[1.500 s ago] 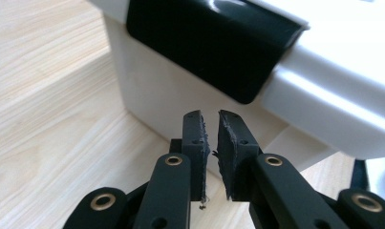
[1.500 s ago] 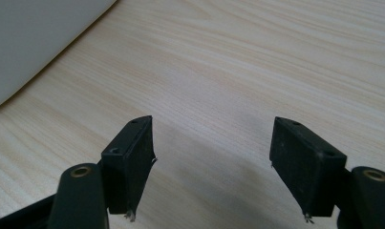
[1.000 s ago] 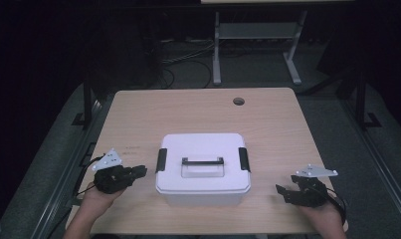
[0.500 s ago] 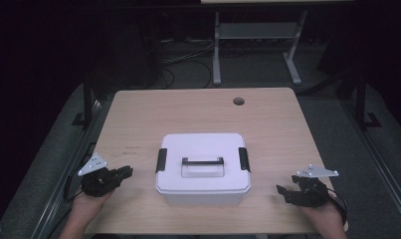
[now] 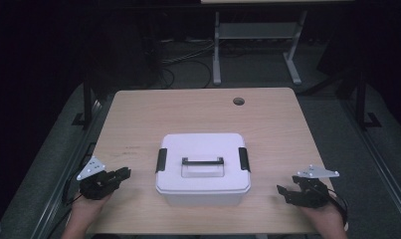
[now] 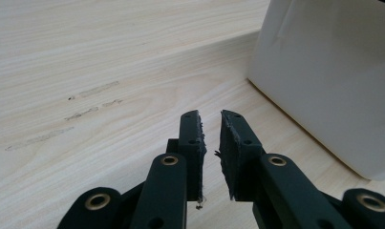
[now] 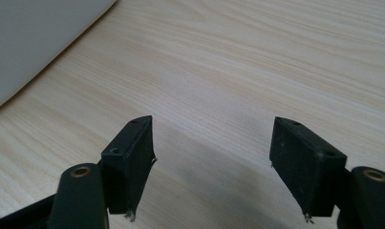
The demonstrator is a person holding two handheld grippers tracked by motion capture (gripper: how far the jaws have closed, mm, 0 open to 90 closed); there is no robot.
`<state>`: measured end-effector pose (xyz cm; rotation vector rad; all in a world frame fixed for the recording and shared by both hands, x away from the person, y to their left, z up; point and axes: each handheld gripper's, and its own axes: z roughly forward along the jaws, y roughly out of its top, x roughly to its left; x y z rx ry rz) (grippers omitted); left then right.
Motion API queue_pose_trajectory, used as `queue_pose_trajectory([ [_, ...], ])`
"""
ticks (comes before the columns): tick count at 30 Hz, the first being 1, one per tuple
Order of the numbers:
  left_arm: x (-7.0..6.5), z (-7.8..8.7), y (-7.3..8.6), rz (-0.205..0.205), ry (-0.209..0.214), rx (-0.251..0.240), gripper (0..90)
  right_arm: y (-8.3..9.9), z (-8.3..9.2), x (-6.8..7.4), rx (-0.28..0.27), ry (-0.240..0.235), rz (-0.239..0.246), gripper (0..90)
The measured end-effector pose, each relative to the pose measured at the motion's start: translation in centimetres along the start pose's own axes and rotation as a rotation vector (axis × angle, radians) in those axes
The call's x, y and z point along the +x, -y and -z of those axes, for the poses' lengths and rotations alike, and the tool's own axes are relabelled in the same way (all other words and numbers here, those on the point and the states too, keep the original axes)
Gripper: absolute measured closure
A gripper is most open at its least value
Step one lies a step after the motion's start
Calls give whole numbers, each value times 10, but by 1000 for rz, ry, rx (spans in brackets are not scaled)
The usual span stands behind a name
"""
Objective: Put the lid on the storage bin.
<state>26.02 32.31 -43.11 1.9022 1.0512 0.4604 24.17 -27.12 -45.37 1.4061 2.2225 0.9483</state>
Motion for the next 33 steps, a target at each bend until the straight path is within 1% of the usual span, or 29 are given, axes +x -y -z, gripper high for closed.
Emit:
queue_pose_trajectory([
  [1,0,0,1,-1,-12,-9,779,0,1,0,0,2,-4,310],
  [2,0,0,1,8,-18,-16,779,1,1,-1,-2,3,-5,310],
  [3,1,0,2,8,-17,-14,774,1,1,-1,-3,5,-4,310],
  [5,1,-1,3,0,-43,-12,758,2,2,-2,-7,12,-5,310],
  [7,1,-3,4,-4,-43,-2,736,3,2,-2,-11,18,-9,310],
  [8,1,-4,4,-14,-54,4,701,4,3,-3,-11,21,-12,309],
  [9,1,-5,4,-16,-55,19,637,5,2,-4,-14,24,-13,308],
  [10,1,-7,4,-23,-66,23,599,5,3,-4,-16,23,-15,307],
  [11,1,-8,3,-14,-69,28,547,6,3,-5,-14,22,-20,307],
  [13,2,-9,3,-7,-98,34,477,7,2,-5,-12,22,-21,308],
  [14,3,-9,2,9,-98,35,460,7,3,-5,-11,24,-21,308],
  [15,4,-9,2,4,-116,38,423,6,3,-5,-11,24,-20,308],
  [16,5,-9,1,11,-123,46,380,6,3,-5,-12,24,-22,308],
  [17,6,-10,1,18,-118,52,350,7,3,-5,-12,23,-22,308],
  [18,7,-9,0,9,-141,54,320,7,3,-5,-12,22,-23,308],
  [19,8,-8,0,10,-149,57,267,7,3,-6,-10,22,-23,308],
  [20,10,-7,0,17,-133,64,236,7,3,-6,-10,23,-22,307],
  [21,10,-6,-1,12,-157,61,187,7,3,-6,-11,22,-23,307],
  [22,11,-5,-1,11,-162,59,159,7,3,-6,-11,22,-23,304],
  [23,13,-4,-1,15,-158,61,157,7,3,-6,-10,24,-25,299],
  [25,15,-2,0,13,-183,61,130,8,3,-7,-12,25,-30,287],
  [26,16,-1,0,19,-177,57,130,8,3,-7,-12,29,-34,274],
  [28,17,2,1,25,-208,43,125,9,3,-9,-18,35,-47,248],
  [29,20,3,2,32,-198,42,125,9,3,-10,-23,36,-52,237],
  [31,22,5,4,33,-217,47,125,9,4,-11,-27,46,-67,194],
  [32,24,6,5,35,-215,52,124,9,4,-11,-26,49,-76,174],
  [33,26,8,6,36,-228,50,124,10,4,-12,-30,62,-80,172],
])
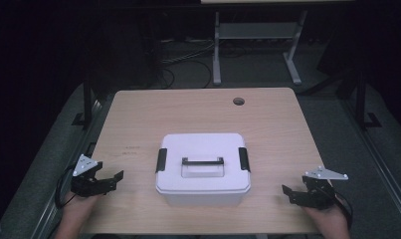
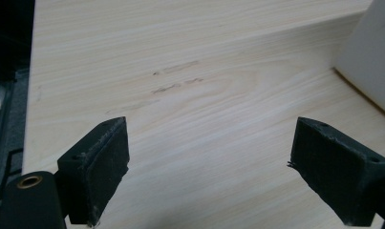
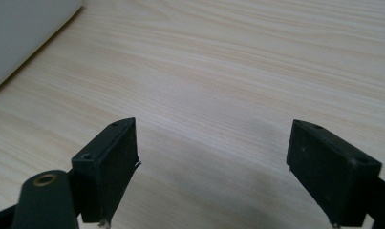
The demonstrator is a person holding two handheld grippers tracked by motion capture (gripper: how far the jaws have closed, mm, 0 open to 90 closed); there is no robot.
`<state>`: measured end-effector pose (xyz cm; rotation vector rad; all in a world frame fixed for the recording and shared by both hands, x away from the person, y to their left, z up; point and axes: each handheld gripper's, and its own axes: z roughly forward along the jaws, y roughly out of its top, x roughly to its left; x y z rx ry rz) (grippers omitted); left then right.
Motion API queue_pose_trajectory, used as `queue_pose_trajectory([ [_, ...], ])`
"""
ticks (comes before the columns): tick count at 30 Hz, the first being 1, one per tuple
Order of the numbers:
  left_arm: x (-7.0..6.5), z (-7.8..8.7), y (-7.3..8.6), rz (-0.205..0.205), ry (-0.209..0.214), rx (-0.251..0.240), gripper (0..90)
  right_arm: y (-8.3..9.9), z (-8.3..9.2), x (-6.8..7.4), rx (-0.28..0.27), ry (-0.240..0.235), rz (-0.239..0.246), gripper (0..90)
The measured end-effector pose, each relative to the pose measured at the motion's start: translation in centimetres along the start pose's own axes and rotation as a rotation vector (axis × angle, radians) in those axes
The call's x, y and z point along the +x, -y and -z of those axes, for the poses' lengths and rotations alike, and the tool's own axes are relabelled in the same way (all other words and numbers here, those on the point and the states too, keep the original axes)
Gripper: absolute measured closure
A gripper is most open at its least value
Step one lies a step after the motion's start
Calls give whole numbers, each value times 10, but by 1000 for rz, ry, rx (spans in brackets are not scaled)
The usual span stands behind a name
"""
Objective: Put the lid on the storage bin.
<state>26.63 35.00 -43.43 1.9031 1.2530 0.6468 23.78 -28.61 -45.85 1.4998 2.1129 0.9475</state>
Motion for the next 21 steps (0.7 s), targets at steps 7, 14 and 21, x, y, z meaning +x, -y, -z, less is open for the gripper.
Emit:
queue_pose_trajectory([
  [7,16,6,12,68,19,-23,125,7,4,-4,-19,52,-52,109],
  [14,16,11,20,80,10,-60,125,20,10,-8,-22,97,-92,98],
  [21,15,12,20,83,14,-78,125,22,11,-10,-19,103,-104,98],
])
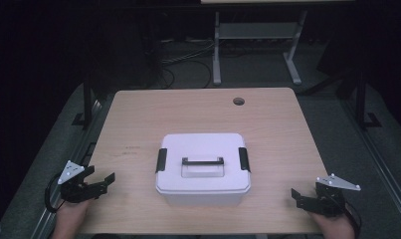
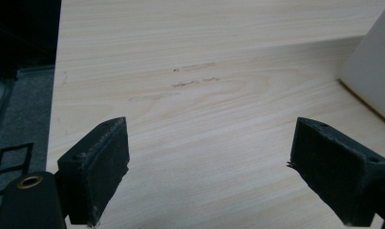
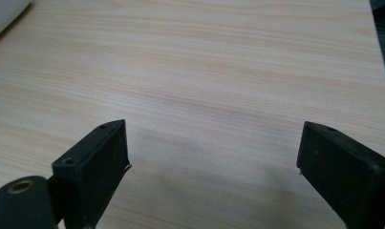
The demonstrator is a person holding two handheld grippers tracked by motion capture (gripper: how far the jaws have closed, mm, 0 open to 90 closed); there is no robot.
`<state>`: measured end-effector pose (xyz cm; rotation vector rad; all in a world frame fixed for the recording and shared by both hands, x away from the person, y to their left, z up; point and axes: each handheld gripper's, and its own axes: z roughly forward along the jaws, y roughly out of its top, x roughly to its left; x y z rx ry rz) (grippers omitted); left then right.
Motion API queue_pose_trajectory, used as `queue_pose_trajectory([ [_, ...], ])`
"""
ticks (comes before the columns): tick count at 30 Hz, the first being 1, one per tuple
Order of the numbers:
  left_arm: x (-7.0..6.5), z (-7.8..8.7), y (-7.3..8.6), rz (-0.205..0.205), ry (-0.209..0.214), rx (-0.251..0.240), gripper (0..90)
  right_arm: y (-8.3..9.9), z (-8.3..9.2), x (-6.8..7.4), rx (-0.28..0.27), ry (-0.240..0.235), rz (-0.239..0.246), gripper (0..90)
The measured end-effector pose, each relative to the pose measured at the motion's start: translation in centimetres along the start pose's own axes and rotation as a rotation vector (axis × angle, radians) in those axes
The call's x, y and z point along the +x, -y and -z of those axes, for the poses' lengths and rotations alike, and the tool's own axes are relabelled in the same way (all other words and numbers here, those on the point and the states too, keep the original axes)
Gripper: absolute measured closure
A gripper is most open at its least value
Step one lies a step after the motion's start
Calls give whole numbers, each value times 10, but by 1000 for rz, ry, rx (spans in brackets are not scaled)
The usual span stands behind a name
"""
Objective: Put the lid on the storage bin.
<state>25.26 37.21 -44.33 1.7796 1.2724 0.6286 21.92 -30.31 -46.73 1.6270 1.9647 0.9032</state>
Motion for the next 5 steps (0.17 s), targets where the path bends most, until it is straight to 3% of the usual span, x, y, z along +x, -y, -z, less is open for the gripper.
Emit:
queue_pose_trajectory([
  [5,-4,-1,1,-22,7,5,125,-2,-1,2,1,-7,5,98],
])
